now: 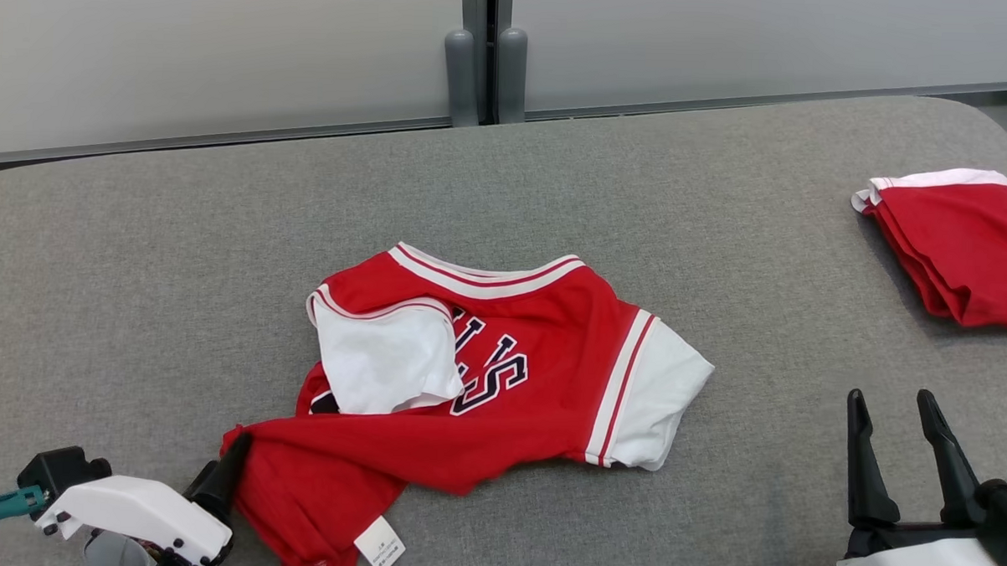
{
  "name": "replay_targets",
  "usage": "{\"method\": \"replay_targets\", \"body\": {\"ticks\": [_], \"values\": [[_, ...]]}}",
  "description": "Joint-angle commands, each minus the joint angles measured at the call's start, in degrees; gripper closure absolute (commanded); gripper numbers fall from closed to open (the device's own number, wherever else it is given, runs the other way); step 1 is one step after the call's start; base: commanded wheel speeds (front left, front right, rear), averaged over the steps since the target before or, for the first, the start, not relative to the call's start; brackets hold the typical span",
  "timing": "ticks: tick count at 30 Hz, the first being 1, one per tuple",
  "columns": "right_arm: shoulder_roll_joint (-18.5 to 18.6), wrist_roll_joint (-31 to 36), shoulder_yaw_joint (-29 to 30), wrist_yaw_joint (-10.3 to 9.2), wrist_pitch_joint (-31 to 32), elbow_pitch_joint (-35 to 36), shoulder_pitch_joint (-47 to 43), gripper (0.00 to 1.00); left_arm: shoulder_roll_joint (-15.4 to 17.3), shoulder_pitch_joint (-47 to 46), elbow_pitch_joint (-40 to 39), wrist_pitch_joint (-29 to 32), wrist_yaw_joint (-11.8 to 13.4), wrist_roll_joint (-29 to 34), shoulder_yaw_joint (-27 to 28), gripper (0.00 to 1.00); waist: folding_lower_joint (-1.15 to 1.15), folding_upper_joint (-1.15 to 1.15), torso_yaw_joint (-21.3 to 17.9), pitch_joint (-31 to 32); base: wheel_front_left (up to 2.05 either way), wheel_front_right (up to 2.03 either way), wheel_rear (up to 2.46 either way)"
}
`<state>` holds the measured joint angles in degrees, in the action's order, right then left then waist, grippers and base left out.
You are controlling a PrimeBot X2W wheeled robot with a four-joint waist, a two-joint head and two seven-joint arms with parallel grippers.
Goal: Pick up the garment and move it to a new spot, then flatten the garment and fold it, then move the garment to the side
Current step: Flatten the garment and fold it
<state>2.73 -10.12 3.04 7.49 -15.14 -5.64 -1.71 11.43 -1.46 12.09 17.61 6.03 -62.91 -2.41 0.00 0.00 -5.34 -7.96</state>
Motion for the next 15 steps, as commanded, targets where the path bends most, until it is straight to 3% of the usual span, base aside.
{"method": "replay_targets", "body": {"ticks": [1,5,8,11,15], "values": [[0.33,0.27,0.21,0.00,0.03,0.02,0.03,0.00,0.73,-0.98,1.81,-0.67,-0.76,1.35,-0.21,0.00,0.00,0.00,-0.11,-0.13,0.00,0.00,0.00],[0.32,0.32,0.33,0.00,0.02,-0.11,-0.44,0.00,2.48,-1.32,8.08,-5.74,-0.99,6.36,-1.23,0.00,0.00,0.00,-0.20,0.07,0.00,0.00,0.00],[0.33,0.34,0.37,0.00,0.02,-0.31,-0.76,0.00,3.27,1.00,8.02,-11.55,-0.40,9.68,-0.71,0.00,0.00,0.00,-0.34,0.74,0.00,0.00,0.00],[0.32,0.35,0.59,0.00,0.03,-0.26,-1.13,0.00,2.29,4.17,4.05,-15.67,0.40,12.19,-1.49,0.00,0.00,0.00,-0.28,1.69,0.00,0.00,0.00],[0.33,0.48,0.60,0.00,0.02,-0.24,-1.69,0.00,1.28,10.06,-5.39,-16.26,2.19,16.42,-5.80,0.00,0.00,0.00,-0.04,2.61,0.00,0.00,0.00]]}}
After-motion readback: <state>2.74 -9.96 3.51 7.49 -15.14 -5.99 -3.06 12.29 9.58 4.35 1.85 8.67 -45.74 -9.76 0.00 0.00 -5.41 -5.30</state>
